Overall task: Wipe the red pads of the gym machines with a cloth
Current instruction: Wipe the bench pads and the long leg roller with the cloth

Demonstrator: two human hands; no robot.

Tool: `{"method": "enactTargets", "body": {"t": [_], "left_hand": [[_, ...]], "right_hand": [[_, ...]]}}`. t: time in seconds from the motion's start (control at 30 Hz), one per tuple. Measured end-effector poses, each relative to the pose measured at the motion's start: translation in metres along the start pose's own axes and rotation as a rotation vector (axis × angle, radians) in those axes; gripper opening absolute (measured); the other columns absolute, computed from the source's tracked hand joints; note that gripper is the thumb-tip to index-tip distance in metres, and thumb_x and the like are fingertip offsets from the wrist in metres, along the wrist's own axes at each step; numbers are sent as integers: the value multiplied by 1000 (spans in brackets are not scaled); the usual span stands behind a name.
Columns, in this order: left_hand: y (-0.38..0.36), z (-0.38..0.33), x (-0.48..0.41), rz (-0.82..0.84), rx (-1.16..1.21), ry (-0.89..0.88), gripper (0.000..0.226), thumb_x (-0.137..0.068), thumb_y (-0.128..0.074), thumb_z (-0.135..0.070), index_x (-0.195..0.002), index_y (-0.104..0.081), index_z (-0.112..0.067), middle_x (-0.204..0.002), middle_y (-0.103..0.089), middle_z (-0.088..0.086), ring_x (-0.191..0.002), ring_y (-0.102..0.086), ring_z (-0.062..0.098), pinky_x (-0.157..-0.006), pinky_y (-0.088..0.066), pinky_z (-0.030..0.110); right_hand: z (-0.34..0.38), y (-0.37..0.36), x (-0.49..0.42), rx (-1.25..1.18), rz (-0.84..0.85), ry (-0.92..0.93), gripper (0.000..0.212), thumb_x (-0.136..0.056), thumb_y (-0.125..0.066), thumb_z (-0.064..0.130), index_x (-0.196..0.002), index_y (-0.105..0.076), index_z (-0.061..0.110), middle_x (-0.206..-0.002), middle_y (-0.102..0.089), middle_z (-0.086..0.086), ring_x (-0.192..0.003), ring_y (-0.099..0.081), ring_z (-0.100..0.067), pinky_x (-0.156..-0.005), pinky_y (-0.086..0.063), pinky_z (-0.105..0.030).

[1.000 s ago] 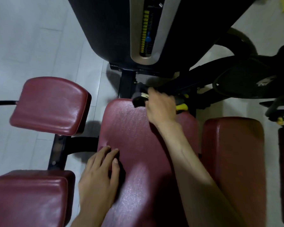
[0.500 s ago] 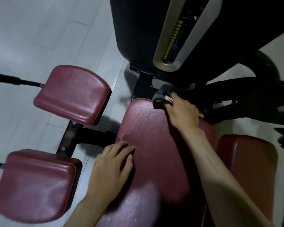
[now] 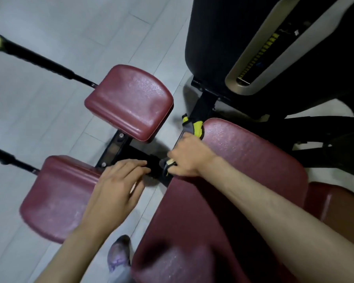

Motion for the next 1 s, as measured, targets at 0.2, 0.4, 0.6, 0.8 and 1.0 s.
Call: {"method": "enactTargets", "body": {"t": [0.2, 0.4, 0.6, 0.8, 1.0], "left_hand": [[11, 27, 10, 10, -64, 25, 26, -95, -52, -24, -115, -70, -19, -120, -67, -6, -112, -61, 22, -85, -51, 43], [12, 28, 22, 0, -41, 58, 26, -95, -50, -22, -111, -70, -19, -114, -67, -6, -107, -60, 19, -81, -52, 40], [16, 34, 41, 15, -6, 4, 29, -96, -46, -25, -114, -68, -19, -115, -65, -6, -107, -60, 19, -89, -51, 43], [36, 47, 72, 11, -13, -41, 22, -95, -61, -19, -117, -66, -21, -111, -66, -6, -93, -54, 18, -77, -51, 38], [37, 72, 116, 32, -101, -98, 30, -88, -67, -18, -118, -64, -20, -105, -66, -1, -89, -54, 24, -70, -46, 37]], "right_hand": [[46, -19, 20, -125, -142, 193, 42, -85, -41, 59, -82, -63, 23, -76, -69, 3, -75, -62, -24, -78, -40, -39], [-67, 7, -8, -15, -74, -167, 46, -89, -37, 62, -100, -62, 25, -94, -72, -10, -94, -67, -34, -86, -46, -41], [-18, -3, 3, -89, -181, -235, 40, -85, -42, 56, -83, -60, 21, -79, -70, -5, -82, -64, -30, -91, -43, -42], [162, -11, 35, -310, -163, -91, 38, -78, -42, 55, -79, -60, 21, -76, -68, -3, -76, -61, -28, -84, -44, -42], [204, -22, 47, -178, -131, 43, 39, -78, -50, 58, -89, -59, 22, -82, -70, 1, -82, -62, -24, -85, -46, -39]]}}
Point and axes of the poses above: each hand's wrist, its own x-axis away from the middle knuckle, its own y-axis out of the back of the hand, z = x × y, the point moved 3 cm from there along -x, towards the middle knuckle
